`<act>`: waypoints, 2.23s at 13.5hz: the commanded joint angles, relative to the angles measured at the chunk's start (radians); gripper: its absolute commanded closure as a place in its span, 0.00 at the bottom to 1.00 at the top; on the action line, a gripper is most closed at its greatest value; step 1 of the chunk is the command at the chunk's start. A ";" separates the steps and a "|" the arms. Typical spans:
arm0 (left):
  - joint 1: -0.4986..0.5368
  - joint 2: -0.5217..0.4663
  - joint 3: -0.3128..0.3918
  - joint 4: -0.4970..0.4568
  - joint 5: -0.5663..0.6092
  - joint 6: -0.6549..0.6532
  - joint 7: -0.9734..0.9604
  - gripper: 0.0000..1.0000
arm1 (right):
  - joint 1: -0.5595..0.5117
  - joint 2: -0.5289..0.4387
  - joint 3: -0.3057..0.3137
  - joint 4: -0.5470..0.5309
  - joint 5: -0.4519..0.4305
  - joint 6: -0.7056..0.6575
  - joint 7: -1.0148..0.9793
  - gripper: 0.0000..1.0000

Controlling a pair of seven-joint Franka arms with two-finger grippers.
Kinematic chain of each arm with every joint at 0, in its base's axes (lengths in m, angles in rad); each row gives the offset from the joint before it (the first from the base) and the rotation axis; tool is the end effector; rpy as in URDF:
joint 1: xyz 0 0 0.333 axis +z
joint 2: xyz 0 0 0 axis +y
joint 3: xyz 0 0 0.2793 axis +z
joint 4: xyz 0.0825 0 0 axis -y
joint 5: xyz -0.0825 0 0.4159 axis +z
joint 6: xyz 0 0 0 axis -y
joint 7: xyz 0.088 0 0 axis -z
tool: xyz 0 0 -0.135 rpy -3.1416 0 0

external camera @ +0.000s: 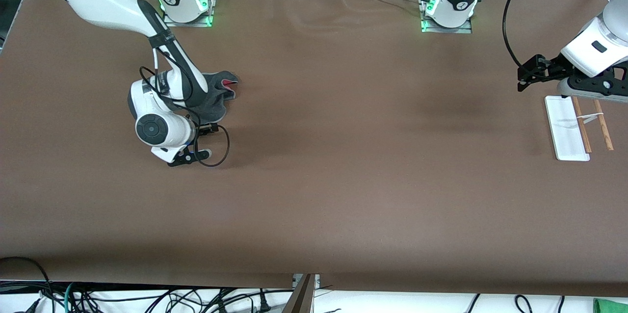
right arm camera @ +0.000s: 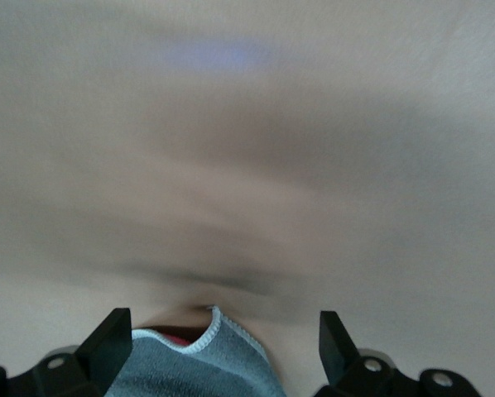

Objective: Pass towel and hang on rack
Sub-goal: 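Close the right gripper on the towel edge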

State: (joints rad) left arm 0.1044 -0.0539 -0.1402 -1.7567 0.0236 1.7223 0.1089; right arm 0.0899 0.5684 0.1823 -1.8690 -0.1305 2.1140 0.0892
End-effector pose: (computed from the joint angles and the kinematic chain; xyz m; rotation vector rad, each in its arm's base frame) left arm 0.5809 -0.0192 0.5099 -3.1014 0.2298 -0.0277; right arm 0.5740 0.1561 0.1095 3.0262 0.3886 -0.4703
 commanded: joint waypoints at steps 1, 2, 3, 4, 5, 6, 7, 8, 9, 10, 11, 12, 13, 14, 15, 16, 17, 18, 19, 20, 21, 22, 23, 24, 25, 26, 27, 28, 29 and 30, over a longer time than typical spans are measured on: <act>0.011 0.014 -0.006 0.031 -0.011 -0.023 0.011 0.00 | 0.004 -0.018 -0.001 -0.073 -0.017 0.062 0.014 0.00; 0.011 0.014 -0.006 0.031 -0.011 -0.023 0.011 0.00 | 0.004 -0.021 -0.001 -0.090 -0.017 0.082 0.007 0.00; 0.011 0.014 -0.006 0.031 -0.011 -0.023 0.011 0.00 | 0.002 -0.021 -0.001 -0.096 -0.017 0.089 0.003 0.00; 0.011 0.014 -0.006 0.031 -0.011 -0.023 0.011 0.00 | 0.002 -0.021 -0.001 -0.101 -0.017 0.095 0.001 0.00; 0.011 0.016 -0.006 0.031 -0.011 -0.023 0.011 0.00 | 0.002 -0.021 -0.001 -0.110 -0.017 0.103 0.000 0.00; 0.011 0.014 -0.006 0.031 -0.011 -0.023 0.012 0.00 | 0.002 -0.021 -0.001 -0.111 -0.017 0.104 0.000 0.01; 0.011 0.014 -0.006 0.031 -0.011 -0.023 0.011 0.00 | 0.001 -0.024 -0.001 -0.111 -0.017 0.101 -0.002 0.14; 0.011 0.016 -0.006 0.031 -0.011 -0.023 0.014 0.00 | -0.001 -0.028 -0.001 -0.111 -0.015 0.094 -0.002 0.17; 0.011 0.016 -0.006 0.031 -0.011 -0.023 0.014 0.00 | -0.001 -0.034 -0.001 -0.111 -0.015 0.089 -0.002 0.17; 0.011 0.016 -0.006 0.031 -0.011 -0.023 0.014 0.00 | -0.001 -0.036 -0.001 -0.111 -0.015 0.080 -0.002 0.17; 0.011 0.016 -0.006 0.031 -0.011 -0.023 0.014 0.00 | -0.001 -0.038 -0.001 -0.111 -0.015 0.067 -0.002 0.17; 0.011 0.016 -0.006 0.031 -0.011 -0.023 0.014 0.00 | -0.001 -0.039 -0.001 -0.114 -0.015 0.063 -0.002 0.20; 0.011 0.016 -0.006 0.031 -0.011 -0.023 0.014 0.00 | -0.002 -0.044 -0.001 -0.121 -0.015 0.063 -0.002 0.26; 0.011 0.016 -0.006 0.031 -0.011 -0.023 0.014 0.00 | -0.002 -0.044 -0.001 -0.122 -0.015 0.061 0.000 0.32; 0.011 0.016 -0.006 0.031 -0.011 -0.023 0.014 0.00 | -0.004 -0.044 -0.001 -0.124 -0.014 0.061 0.000 0.35; 0.011 0.016 -0.006 0.031 -0.011 -0.023 0.014 0.00 | -0.004 -0.044 -0.001 -0.125 -0.014 0.061 0.000 0.36; 0.011 0.016 -0.006 0.031 -0.011 -0.023 0.014 0.00 | -0.004 -0.044 -0.001 -0.127 -0.014 0.061 0.001 0.39; 0.011 0.016 -0.006 0.031 -0.011 -0.023 0.014 0.00 | -0.005 -0.044 -0.001 -0.134 -0.014 0.061 0.004 0.51; 0.011 0.014 -0.006 0.031 -0.011 -0.023 0.014 0.00 | -0.007 -0.044 -0.001 -0.137 -0.014 0.060 0.006 0.60; 0.011 0.016 -0.006 0.031 -0.011 -0.023 0.014 0.00 | -0.007 -0.044 -0.003 -0.137 -0.012 0.051 0.007 0.71; 0.011 0.016 -0.006 0.031 -0.011 -0.023 0.014 0.00 | -0.007 -0.044 -0.003 -0.137 -0.009 0.043 0.009 0.80; 0.011 0.016 -0.006 0.031 -0.011 -0.023 0.014 0.00 | -0.007 -0.044 -0.003 -0.137 -0.009 0.041 0.009 0.91; 0.011 0.016 -0.006 0.031 -0.011 -0.023 0.014 0.00 | -0.007 -0.044 -0.003 -0.137 -0.009 0.031 0.009 0.94; 0.011 0.014 -0.006 0.031 -0.011 -0.023 0.014 0.00 | -0.007 -0.044 -0.003 -0.136 -0.009 0.023 0.009 1.00; 0.011 0.016 -0.006 0.031 -0.011 -0.023 0.014 0.00 | -0.007 -0.045 -0.003 -0.136 -0.009 0.021 0.009 1.00; 0.011 0.016 -0.006 0.031 -0.011 -0.023 0.014 0.00 | -0.007 -0.051 -0.003 -0.133 -0.008 0.014 0.009 1.00; 0.011 0.016 -0.006 0.031 -0.011 -0.023 0.014 0.00 | -0.007 -0.054 -0.001 -0.125 -0.005 -0.006 0.009 1.00; 0.011 0.016 -0.006 0.031 -0.011 -0.023 0.014 0.00 | -0.007 -0.059 0.000 -0.108 -0.001 -0.026 0.007 1.00; 0.011 0.016 -0.006 0.031 -0.011 -0.023 0.014 0.00 | -0.009 -0.068 0.000 -0.086 0.002 -0.054 0.006 1.00; 0.011 0.016 -0.006 0.031 -0.011 -0.023 0.014 0.00 | -0.007 -0.073 0.002 -0.052 0.003 -0.092 0.004 1.00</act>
State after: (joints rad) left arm 0.1052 -0.0535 -0.1402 -1.7567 0.0236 1.7223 0.1089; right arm 0.0876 0.5364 0.1755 -1.9542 -0.1386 2.0936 0.0892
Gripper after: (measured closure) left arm 0.000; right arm 0.978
